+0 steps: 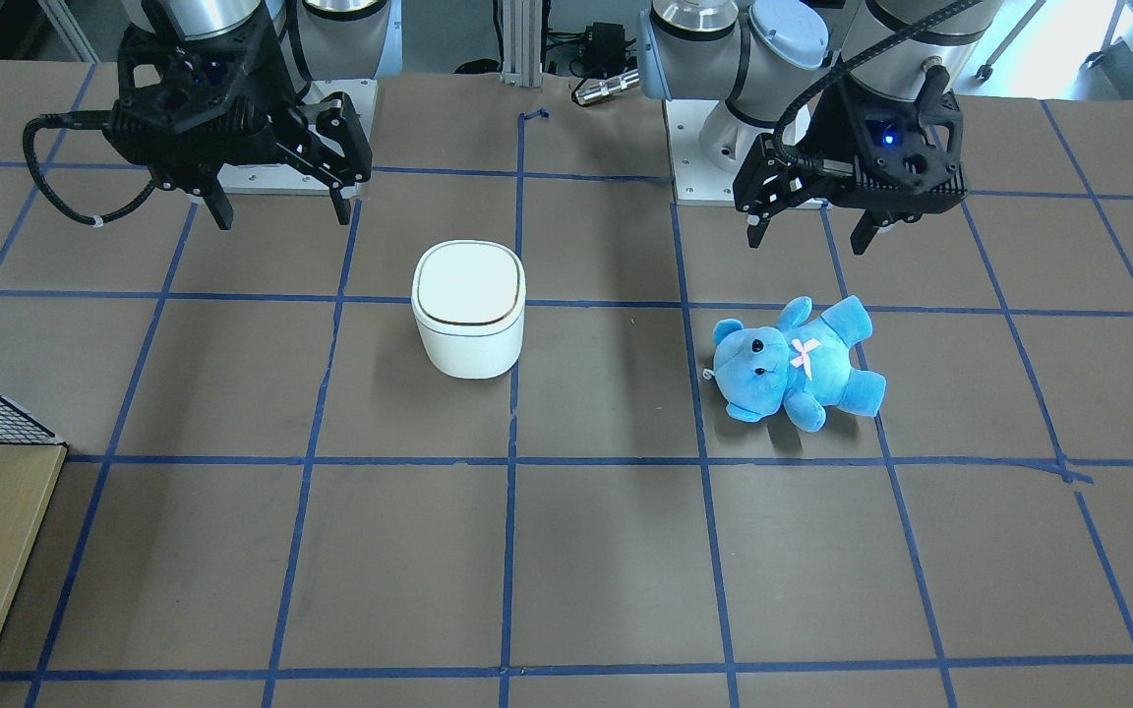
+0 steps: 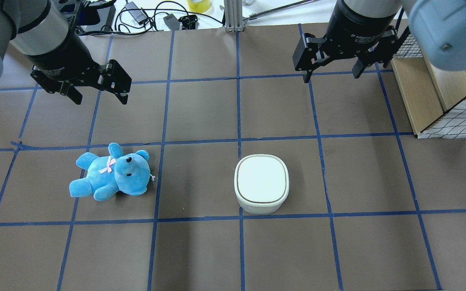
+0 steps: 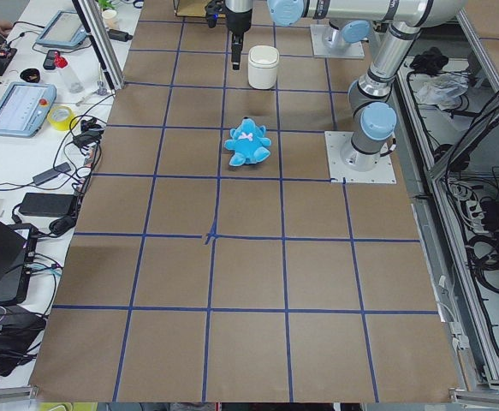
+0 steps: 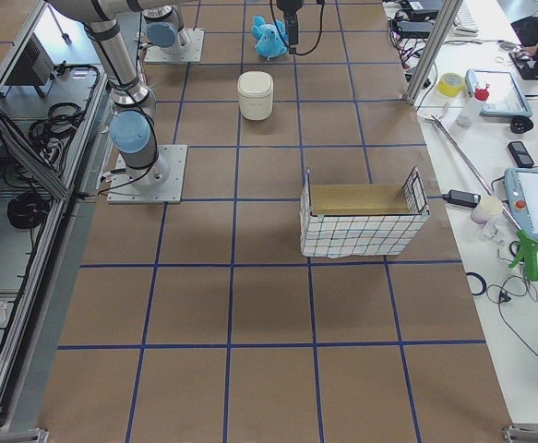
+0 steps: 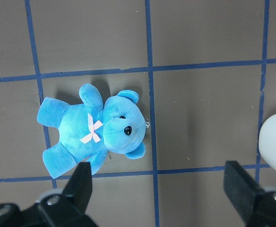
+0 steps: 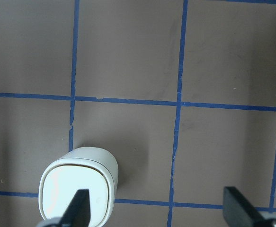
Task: Open trash can with right arm
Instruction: 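Move the right gripper toward the white trash can lid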
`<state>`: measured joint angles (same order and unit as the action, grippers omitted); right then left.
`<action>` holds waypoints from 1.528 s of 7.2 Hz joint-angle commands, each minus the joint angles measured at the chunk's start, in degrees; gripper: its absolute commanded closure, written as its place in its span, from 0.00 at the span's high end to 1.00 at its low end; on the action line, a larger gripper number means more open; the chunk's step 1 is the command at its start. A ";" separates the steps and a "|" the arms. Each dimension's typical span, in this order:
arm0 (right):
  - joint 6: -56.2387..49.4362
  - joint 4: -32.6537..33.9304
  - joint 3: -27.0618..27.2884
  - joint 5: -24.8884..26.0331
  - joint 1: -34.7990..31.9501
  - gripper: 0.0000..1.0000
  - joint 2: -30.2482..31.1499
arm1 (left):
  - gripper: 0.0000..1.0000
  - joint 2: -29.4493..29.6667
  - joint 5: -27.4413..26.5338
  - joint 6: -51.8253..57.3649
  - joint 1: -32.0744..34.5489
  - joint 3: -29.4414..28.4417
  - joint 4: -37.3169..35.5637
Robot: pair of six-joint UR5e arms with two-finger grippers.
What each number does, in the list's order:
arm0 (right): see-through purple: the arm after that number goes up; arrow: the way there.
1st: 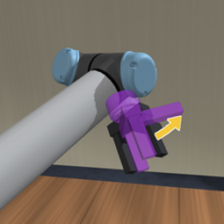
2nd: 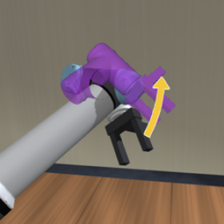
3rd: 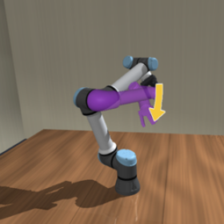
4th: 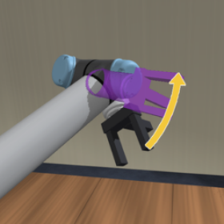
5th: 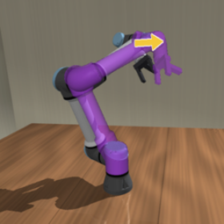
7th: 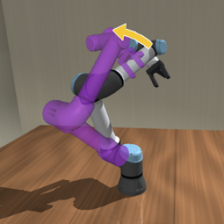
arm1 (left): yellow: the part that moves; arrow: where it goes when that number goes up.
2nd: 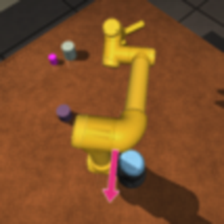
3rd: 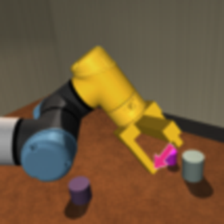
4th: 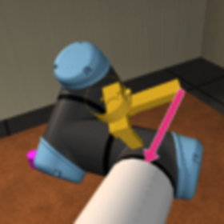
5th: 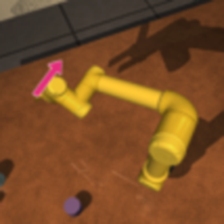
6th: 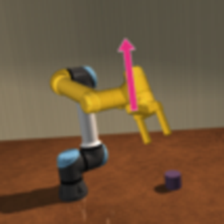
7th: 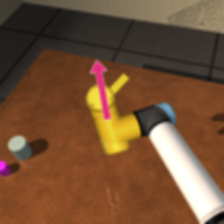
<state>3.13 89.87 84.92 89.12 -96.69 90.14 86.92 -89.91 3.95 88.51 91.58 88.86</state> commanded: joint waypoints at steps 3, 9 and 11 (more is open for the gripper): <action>0.04 -0.83 0.25 -0.17 -0.61 1.00 -0.13 | 1.00 0.00 0.00 0.00 0.00 0.00 0.00; 12.37 1.17 10.15 -1.14 -11.02 0.12 -0.48 | 1.00 0.00 0.00 0.00 0.00 0.00 0.00; 14.70 13.16 20.93 -0.88 -14.84 0.12 -1.10 | 1.00 0.00 0.00 0.00 0.00 0.00 0.00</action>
<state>15.62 96.03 99.06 88.26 -109.12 89.42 86.93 -89.91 3.95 88.51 91.58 88.86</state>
